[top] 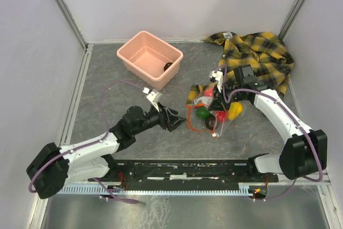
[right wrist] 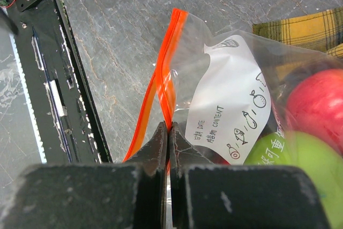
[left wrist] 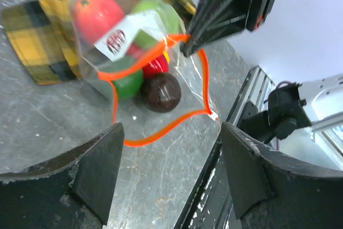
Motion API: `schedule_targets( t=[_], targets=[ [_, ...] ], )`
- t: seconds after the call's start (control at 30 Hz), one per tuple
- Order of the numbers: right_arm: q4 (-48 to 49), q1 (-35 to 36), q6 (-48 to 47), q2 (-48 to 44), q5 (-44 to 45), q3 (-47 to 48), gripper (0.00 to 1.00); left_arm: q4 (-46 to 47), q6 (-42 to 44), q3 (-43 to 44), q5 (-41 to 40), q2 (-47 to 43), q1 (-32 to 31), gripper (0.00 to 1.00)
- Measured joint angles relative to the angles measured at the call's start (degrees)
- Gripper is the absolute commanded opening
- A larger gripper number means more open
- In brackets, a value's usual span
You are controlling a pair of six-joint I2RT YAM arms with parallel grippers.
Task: Open the zip-top bag and remove the fake food
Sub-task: Pick up the fake fruit from the zipper food storage bag.
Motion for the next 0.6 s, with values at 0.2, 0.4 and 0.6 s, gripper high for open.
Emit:
schedule_targets(
  t=[0.2,0.4,0.6],
  targets=[
    [0.0,0.0,0.0,0.0,0.0,0.0,0.02,4.6,3.3,-0.2,-6.2,7.5,-9.2,0.69],
    [0.0,0.0,-0.1,0.0,0.0,0.0,0.02,10.0,9.5,0.6,-10.9,16.2,-15.0,0.66],
    [0.0,0.0,-0.1,0.0,0.0,0.0,0.02,13.8,13.4,5.9,-13.2,24.4,-18.0,0.57]
  ],
)
